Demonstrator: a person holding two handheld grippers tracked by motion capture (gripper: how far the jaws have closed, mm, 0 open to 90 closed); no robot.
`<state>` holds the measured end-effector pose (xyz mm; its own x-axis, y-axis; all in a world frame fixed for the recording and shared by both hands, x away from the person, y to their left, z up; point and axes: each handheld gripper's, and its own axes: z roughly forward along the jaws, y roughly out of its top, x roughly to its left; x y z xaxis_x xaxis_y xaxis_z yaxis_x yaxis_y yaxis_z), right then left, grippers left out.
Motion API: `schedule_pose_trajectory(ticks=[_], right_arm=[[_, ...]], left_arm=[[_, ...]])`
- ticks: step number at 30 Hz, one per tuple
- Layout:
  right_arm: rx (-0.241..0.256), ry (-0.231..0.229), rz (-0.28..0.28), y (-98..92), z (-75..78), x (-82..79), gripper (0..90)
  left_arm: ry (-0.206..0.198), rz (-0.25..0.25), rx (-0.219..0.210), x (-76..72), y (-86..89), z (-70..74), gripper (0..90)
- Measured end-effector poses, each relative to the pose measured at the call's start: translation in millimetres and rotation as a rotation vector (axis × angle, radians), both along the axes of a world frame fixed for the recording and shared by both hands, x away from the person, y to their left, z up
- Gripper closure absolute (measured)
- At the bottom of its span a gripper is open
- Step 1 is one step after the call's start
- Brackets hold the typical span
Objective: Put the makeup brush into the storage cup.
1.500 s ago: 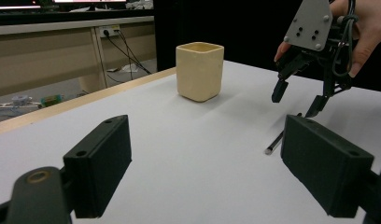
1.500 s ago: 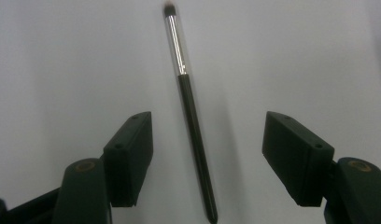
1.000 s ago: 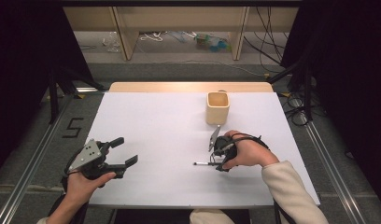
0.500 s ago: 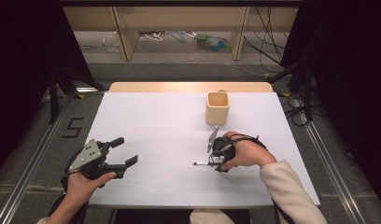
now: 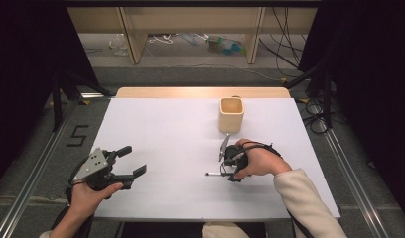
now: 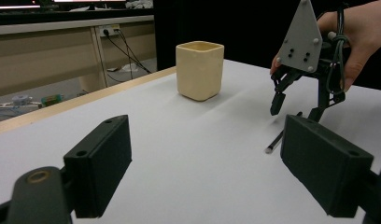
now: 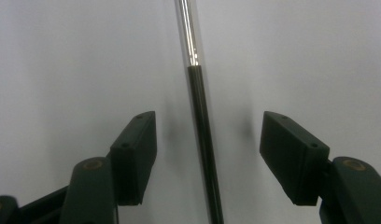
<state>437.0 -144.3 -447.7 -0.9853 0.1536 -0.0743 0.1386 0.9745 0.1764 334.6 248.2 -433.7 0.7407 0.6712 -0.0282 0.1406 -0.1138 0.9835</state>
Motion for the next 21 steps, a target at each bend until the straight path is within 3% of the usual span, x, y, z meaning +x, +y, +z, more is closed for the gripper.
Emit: schedule_pose_trajectory(ticks=[9, 11, 21], right_arm=[[-0.014, 0.020, -0.030, 0.7, -1.4, -0.8, 38.3], [-0.009, 0.008, 0.002, 0.7, -2.6, 0.7, 39.0], [-0.031, 0.009, 0.001, 1.8, -4.3, 0.7, 42.1]], left_arm=[[0.000, 0.000, 0.001, 0.0, 0.0, 0.0, 16.1], [0.000, -0.001, 0.000, 0.0, -0.1, -0.1, 16.1], [-0.001, -0.001, 0.001, 0.0, 0.0, -0.1, 16.1]])
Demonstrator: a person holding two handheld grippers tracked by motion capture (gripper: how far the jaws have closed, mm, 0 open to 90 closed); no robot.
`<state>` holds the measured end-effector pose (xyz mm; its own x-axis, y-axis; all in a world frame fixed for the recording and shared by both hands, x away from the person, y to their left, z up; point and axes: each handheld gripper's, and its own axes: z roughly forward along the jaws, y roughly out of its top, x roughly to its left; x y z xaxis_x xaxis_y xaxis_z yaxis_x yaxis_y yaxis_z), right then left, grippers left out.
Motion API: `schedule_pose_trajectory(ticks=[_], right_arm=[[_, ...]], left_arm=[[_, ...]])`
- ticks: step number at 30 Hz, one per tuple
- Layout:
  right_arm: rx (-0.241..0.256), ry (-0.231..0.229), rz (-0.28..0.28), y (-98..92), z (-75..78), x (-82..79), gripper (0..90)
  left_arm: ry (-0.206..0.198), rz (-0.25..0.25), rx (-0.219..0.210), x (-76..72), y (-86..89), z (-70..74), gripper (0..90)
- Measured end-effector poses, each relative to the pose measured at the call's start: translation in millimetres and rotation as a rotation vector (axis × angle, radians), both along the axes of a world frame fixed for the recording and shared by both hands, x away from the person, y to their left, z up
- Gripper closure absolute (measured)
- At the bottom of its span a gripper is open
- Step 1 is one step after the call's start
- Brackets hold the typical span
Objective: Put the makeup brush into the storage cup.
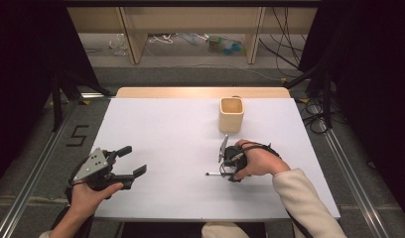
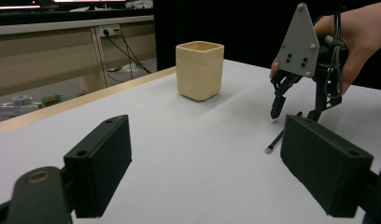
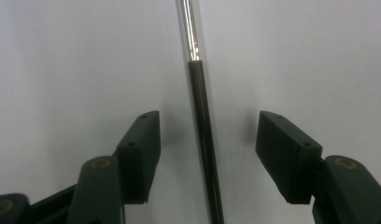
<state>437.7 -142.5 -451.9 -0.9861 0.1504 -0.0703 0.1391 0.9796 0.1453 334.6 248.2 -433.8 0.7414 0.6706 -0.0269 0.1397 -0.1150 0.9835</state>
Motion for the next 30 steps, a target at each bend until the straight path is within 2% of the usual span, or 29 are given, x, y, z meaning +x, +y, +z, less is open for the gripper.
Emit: schedule_pose_trajectory(ticks=[3, 6, 7, 11, 15, 19, 28, 30], right_arm=[[0.001, 0.000, 0.006, 0.3, -0.5, 0.4, 43.5], [0.002, 0.006, -0.011, 0.5, -0.8, -0.7, 45.3], [0.001, 0.004, 0.008, 0.9, -0.7, 0.5, 46.8], [-0.002, 0.007, 0.007, 1.5, -0.9, 0.2, 50.2], [-0.018, 0.011, 0.001, 2.8, -1.2, -1.1, 54.7], [-0.012, 0.013, 0.022, 3.0, -2.0, -0.4, 58.8], [-0.018, 0.012, 0.026, 3.6, -1.7, -0.9, 64.1], [-0.013, 0.009, 0.053, 3.2, -2.5, 0.9, 65.0]], left_arm=[[-0.001, 0.000, 0.000, 0.0, 0.0, 0.0, 16.1], [0.001, 0.000, 0.000, 0.0, -0.1, -0.1, 16.1], [0.001, -0.001, -0.001, 0.0, -0.2, -0.1, 16.1], [0.000, 0.000, -0.001, 0.0, -0.1, 0.0, 16.1], [-0.001, -0.002, -0.001, 0.0, -0.1, 0.1, 16.1], [0.000, -0.002, -0.003, 0.0, -0.1, 0.0, 16.1], [-0.001, -0.003, -0.002, 0.0, -0.2, 0.0, 16.1], [0.001, -0.003, -0.003, -0.1, -0.2, -0.1, 16.2]])
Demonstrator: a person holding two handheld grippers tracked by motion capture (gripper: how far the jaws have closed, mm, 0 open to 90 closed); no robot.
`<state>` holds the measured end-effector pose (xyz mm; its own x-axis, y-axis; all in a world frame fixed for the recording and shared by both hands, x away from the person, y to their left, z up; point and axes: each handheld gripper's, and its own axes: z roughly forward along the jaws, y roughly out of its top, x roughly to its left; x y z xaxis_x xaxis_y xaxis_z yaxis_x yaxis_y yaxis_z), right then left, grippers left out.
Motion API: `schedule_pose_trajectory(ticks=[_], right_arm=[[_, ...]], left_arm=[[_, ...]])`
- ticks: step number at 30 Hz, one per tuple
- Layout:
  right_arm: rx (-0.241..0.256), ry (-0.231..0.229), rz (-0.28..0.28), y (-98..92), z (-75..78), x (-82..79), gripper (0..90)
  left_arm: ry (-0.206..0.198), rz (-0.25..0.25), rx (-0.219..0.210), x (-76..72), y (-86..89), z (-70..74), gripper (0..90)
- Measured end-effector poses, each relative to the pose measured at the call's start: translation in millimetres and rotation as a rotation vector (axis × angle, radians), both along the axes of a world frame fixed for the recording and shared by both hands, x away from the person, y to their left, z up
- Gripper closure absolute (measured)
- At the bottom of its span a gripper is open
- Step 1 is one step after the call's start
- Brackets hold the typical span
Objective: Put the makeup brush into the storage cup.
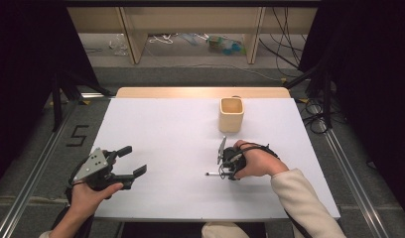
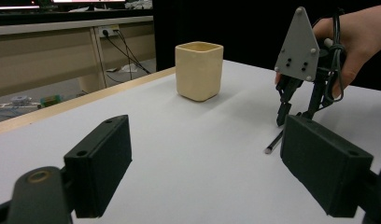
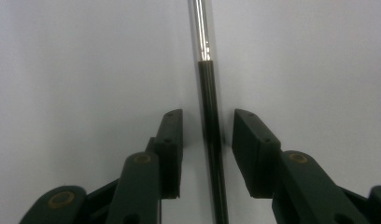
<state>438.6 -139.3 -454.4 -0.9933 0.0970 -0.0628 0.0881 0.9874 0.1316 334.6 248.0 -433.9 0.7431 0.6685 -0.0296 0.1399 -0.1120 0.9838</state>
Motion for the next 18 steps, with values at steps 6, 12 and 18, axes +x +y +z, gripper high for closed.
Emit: schedule_pose_trajectory(ticks=[6, 12, 18], right_arm=[[-0.011, 0.024, -0.029, 1.1, 0.6, -2.8, 70.4], [-0.013, 0.033, 0.004, 1.9, 0.8, -1.7, 74.1], [-0.018, 0.037, 0.019, 3.0, 0.8, -2.3, 80.0]], left_arm=[[-0.004, -0.003, 0.002, 0.1, 0.1, 0.1, 16.1], [-0.004, -0.003, 0.001, 0.1, 0.1, 0.2, 16.1], [-0.005, -0.002, 0.002, 0.0, 0.3, 0.2, 16.1]])
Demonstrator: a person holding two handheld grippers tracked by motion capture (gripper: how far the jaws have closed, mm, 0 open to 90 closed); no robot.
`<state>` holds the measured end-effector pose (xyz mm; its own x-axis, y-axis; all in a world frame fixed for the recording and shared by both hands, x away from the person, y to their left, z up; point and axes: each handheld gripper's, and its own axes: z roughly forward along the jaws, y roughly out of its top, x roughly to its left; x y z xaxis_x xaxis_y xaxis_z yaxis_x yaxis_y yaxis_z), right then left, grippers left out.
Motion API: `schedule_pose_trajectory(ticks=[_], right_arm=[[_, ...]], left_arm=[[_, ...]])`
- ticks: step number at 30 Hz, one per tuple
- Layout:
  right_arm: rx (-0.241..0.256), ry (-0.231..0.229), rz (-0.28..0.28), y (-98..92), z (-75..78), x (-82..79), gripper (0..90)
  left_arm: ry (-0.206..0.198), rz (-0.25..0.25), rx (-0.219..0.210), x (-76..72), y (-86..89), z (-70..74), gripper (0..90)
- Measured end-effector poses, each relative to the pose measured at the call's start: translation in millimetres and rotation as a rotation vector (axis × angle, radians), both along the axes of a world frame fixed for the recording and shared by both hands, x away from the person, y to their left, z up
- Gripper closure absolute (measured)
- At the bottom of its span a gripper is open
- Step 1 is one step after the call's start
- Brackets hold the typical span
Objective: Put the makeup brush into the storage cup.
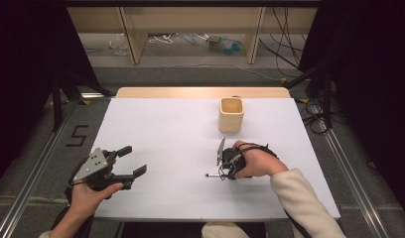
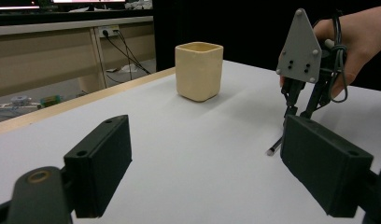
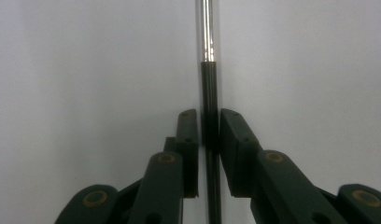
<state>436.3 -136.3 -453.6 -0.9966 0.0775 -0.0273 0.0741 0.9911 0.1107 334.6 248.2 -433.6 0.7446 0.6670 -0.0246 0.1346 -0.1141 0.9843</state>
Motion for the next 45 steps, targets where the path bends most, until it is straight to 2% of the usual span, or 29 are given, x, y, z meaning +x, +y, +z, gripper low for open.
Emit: schedule_pose_trajectory(ticks=[8, 11, 28, 29, 31, 32, 35, 45], right_arm=[[-0.001, 0.001, 0.012, 0.3, -0.1, 0.2, 83.3], [-0.008, 0.013, -0.013, 0.3, 0.2, -1.5, 83.8], [-0.019, 0.012, -0.009, -0.1, 1.1, -2.6, 84.2], [-0.009, 0.002, 0.020, -0.5, 0.9, -1.0, 84.2], [-0.005, -0.002, 0.027, -1.2, 1.3, -0.2, 84.2], [-0.002, 0.003, -0.003, -1.7, 3.2, -2.1, 84.2], [0.007, -0.002, 0.009, -2.3, 4.8, -1.2, 84.2], [0.034, -0.018, -0.009, -5.4, 11.1, -1.5, 84.2]], left_arm=[[0.000, 0.000, -0.001, 0.0, 0.1, 0.0, 16.1], [0.000, 0.000, 0.000, -0.1, 0.0, 0.0, 16.1], [0.003, 0.000, -0.004, 0.1, 0.0, -0.2, 16.1], [0.004, 0.002, -0.006, 0.0, -0.1, -0.2, 16.1], [0.004, 0.002, -0.006, 0.1, -0.1, -0.2, 16.2], [0.004, 0.002, -0.006, 0.1, 0.0, -0.2, 16.1], [0.004, 0.002, -0.005, 0.1, -0.2, -0.2, 16.1], [0.006, 0.003, -0.006, 0.3, 0.2, -0.2, 16.1]])
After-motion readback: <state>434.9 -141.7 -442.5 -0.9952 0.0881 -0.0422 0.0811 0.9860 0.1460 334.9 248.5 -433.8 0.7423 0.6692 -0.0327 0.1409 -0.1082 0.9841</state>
